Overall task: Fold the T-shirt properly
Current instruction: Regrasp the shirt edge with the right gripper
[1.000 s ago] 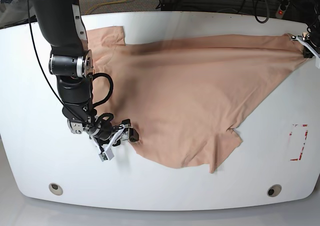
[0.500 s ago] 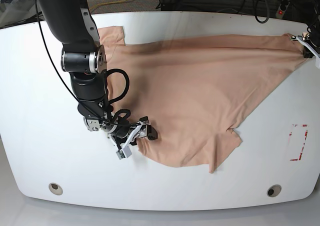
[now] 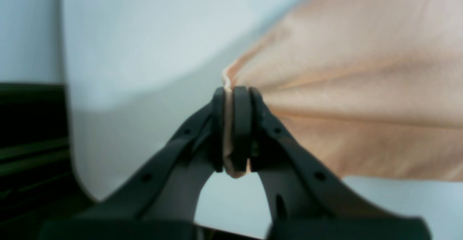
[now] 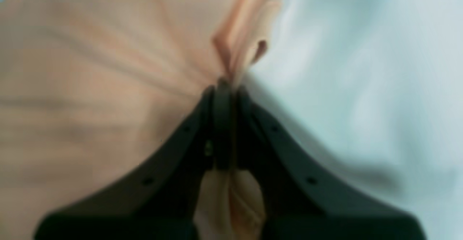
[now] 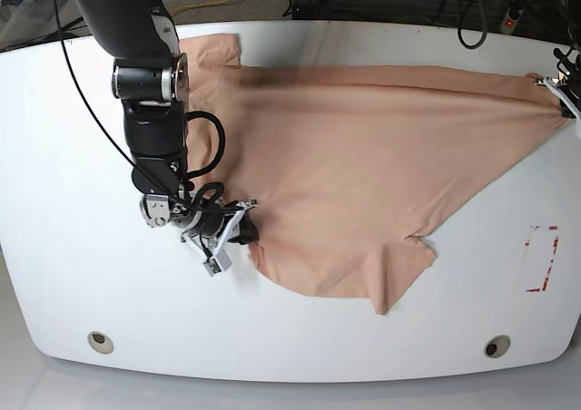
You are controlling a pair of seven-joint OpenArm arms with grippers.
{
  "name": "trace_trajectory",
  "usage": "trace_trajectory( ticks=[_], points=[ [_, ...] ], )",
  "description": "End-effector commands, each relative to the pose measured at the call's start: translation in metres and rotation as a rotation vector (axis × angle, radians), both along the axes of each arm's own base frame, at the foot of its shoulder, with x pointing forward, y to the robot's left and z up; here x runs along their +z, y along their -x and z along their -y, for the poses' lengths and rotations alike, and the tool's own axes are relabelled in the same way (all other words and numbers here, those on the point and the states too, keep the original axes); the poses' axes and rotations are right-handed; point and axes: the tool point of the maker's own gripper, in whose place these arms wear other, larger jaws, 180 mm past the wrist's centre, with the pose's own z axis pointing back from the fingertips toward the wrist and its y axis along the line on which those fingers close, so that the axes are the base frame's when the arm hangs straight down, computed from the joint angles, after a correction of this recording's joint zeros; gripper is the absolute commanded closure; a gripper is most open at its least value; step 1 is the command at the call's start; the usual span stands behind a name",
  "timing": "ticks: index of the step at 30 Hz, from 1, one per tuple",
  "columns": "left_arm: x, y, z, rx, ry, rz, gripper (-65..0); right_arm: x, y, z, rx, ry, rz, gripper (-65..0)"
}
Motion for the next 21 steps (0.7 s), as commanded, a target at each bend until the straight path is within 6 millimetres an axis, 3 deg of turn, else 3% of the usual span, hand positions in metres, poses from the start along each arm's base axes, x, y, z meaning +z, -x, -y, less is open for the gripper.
trace_trajectory(
  ticks=[1,8,10,14,17,21],
  points=[
    [0.021,-0.024,-0.002,-0.034,-0.049,0.06,0.0,0.022,-0.009,0.023,-0.013,0.063,0.079,0.0],
    [0.028,-0.046,0.005,-0.075,-0.074,0.079,0.0,0.008,0.044,0.058,-0.063,0.161,0.042,0.0],
    [0.029,-0.05,0.008,-0.084,-0.076,0.081,0.0,0.009,0.054,0.066,-0.074,0.187,0.039,-2.7],
    [0.029,-0.061,0.017,-0.114,-0.081,0.083,0.0,0.017,0.071,0.078,-0.094,0.228,0.055,-20.6],
    [0.02,-0.061,0.019,-0.113,-0.07,0.062,0.0,0.027,0.071,0.079,-0.094,0.239,0.089,-35.4],
    [0.012,-0.061,0.015,-0.092,-0.05,0.049,0.0,0.037,0.062,0.085,-0.113,0.239,0.103,-44.1]
  ],
)
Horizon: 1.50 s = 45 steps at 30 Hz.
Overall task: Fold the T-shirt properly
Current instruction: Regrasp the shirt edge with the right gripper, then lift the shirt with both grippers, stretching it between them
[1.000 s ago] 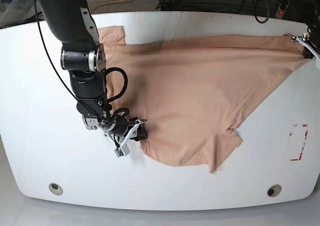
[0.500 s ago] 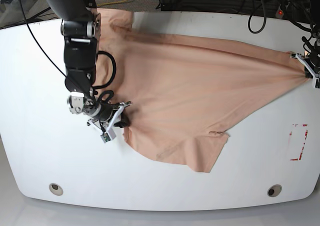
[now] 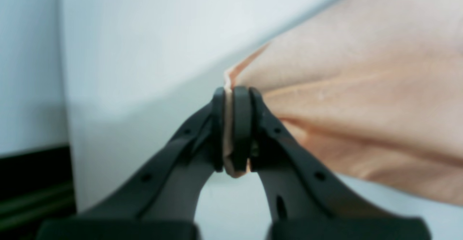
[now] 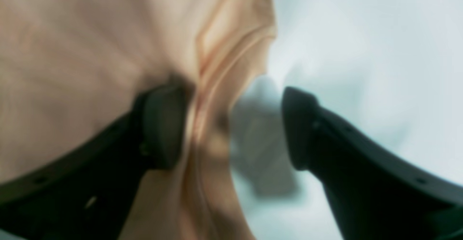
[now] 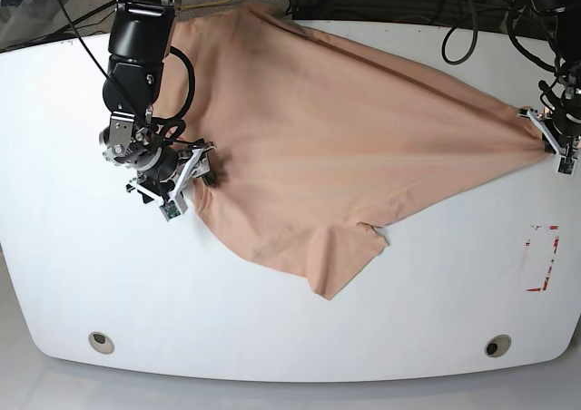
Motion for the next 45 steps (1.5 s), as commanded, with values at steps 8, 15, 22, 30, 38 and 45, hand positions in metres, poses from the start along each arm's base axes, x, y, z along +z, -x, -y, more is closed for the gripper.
trace_trajectory(
  ticks=[8,15,22,30,38,45],
  points=[
    [0.011,-0.007,-0.012,0.015,-0.017,0.033,0.0,0.029,-0.053,0.029,-0.097,-0.145,0.027,-43.9],
    [0.012,-0.007,-0.011,0.013,-0.02,0.036,0.0,0.026,-0.076,0.024,-0.139,-0.303,-0.031,-43.8],
    [0.013,-0.008,-0.011,0.013,-0.02,0.036,0.0,0.019,-0.077,-0.012,-0.096,-0.34,-0.067,-43.8],
    [0.013,-0.008,-0.012,0.015,-0.02,0.038,0.0,0.001,-0.061,-0.058,0.023,-0.305,-0.122,-43.6],
    [0.013,-0.008,-0.011,0.015,-0.019,0.037,0.0,0.005,-0.066,-0.056,0.02,-0.312,-0.091,-14.7],
    [0.013,-0.008,-0.01,0.012,-0.019,0.038,0.0,0.011,-0.071,-0.042,0.01,-0.288,-0.073,0.0]
  ],
)
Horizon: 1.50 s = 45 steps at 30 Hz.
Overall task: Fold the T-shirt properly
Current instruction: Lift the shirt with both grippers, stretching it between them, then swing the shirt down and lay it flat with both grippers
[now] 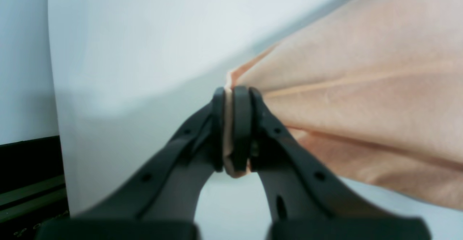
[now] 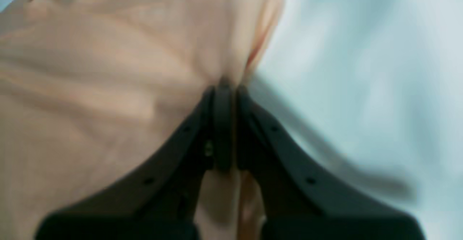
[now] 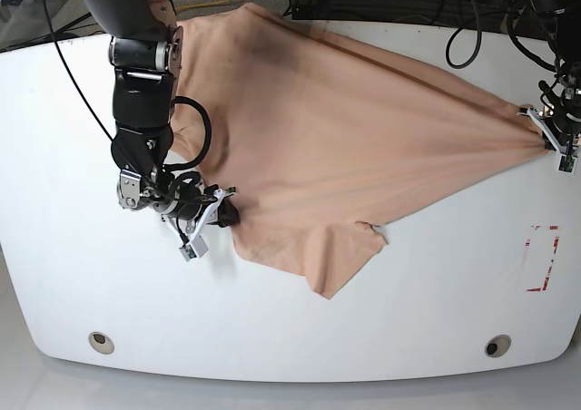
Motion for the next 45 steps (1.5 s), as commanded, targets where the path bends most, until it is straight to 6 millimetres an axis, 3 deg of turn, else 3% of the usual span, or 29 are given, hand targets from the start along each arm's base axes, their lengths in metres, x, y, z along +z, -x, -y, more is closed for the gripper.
trace_trajectory(
  ticks=[1,7,13,16,20,26,31,36,41,44,45],
  points=[
    [0.02,-0.012,-0.007,-0.006,-0.031,0.053,0.0,0.022,-0.019,0.013,-0.013,0.024,0.058,0.0],
    [0.04,-0.035,-0.007,-0.004,-0.032,0.121,0.0,0.056,-0.031,0.04,-0.003,0.126,0.127,0.0],
    [0.103,-0.072,0.009,-0.025,-0.081,0.25,0.0,0.116,-0.059,0.055,0.005,0.216,0.237,0.0],
    [0.152,-0.096,0.025,-0.027,-0.093,0.364,0.0,0.155,-0.078,0.067,-0.002,0.27,0.278,0.0],
    [0.212,-0.114,0.034,-0.026,-0.13,0.482,0.0,0.211,-0.102,0.071,-0.015,0.296,0.363,0.0],
    [0.319,-0.143,0.047,-0.056,-0.201,0.687,0.0,0.315,-0.132,0.079,-0.028,0.365,0.537,0.0],
    [0.405,-0.147,0.046,-0.057,-0.254,0.861,0.0,0.386,-0.142,0.07,-0.004,0.449,0.632,0.0],
    [0.476,-0.146,0.039,-0.045,-0.282,0.985,0.0,0.45,-0.138,0.085,-0.037,0.522,0.692,0.0],
    [0.498,-0.145,0.03,-0.026,-0.264,1.021,0.0,0.47,-0.127,0.095,-0.067,0.58,0.704,0.0],
    [0.492,-0.145,0.033,-0.036,-0.274,1.009,0.0,0.49,-0.11,0.105,-0.101,0.65,0.741,0.0],
    [0.489,-0.144,0.036,-0.043,-0.284,1.007,0.0,0.481,-0.107,0.106,-0.1,0.669,0.732,0.0]
  ],
)
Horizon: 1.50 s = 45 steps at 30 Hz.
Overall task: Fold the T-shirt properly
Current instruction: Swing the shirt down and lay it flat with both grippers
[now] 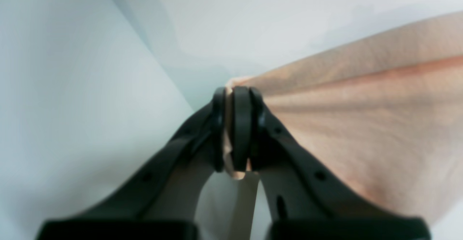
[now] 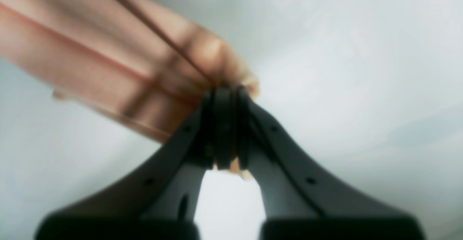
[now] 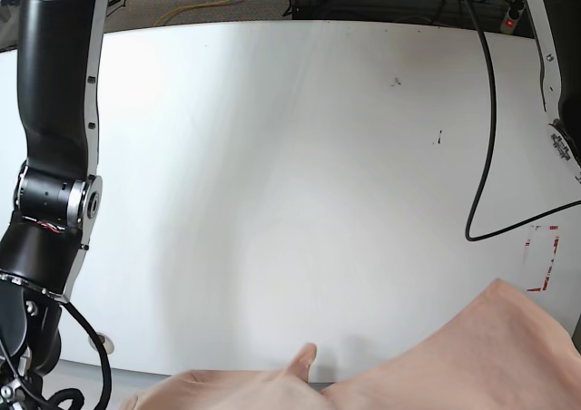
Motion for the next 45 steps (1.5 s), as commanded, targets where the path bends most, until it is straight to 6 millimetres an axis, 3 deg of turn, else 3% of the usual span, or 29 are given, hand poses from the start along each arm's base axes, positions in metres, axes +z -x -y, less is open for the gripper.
trace_trajectory(
  ticks=[1,6,11,17,21,30,37,42,45],
  points=[
    [0.015,0.017,-0.007,0.061,-0.035,0.05,0.0,0.022,0.015,0.021,-0.08,0.061,0.069,0.0],
    [-0.035,0.019,0.013,0.04,-0.1,-0.044,0.0,-0.039,0.035,0.018,-0.079,0.134,0.019,0.0],
    [-0.111,0.024,0.026,0.016,-0.139,-0.212,0.0,-0.124,0.065,0.022,-0.092,0.079,-0.086,0.0],
    [-0.204,0.054,0.004,0.062,-0.063,-0.412,0.0,-0.224,0.114,0.022,-0.123,-0.015,-0.256,0.0],
    [-0.256,0.079,0.0,0.039,-0.074,-0.533,0.0,-0.276,0.151,0.015,-0.135,-0.06,-0.362,0.0],
    [-0.344,0.147,-0.01,0.049,-0.015,-0.749,0.0,-0.351,0.218,0.009,-0.198,-0.168,-0.546,0.0],
    [-0.383,0.196,-0.02,0.1,0.039,-0.87,0.0,-0.382,0.266,-0.006,-0.174,-0.268,-0.643,0.0],
    [-0.397,0.217,-0.024,0.127,0.065,-0.914,0.0,-0.395,0.291,-0.022,-0.125,-0.353,-0.698,-1.9],
    [-0.405,0.227,-0.022,0.125,0.065,-0.952,0.0,-0.402,0.307,-0.019,-0.141,-0.382,-0.726,-2.7]
  ],
)
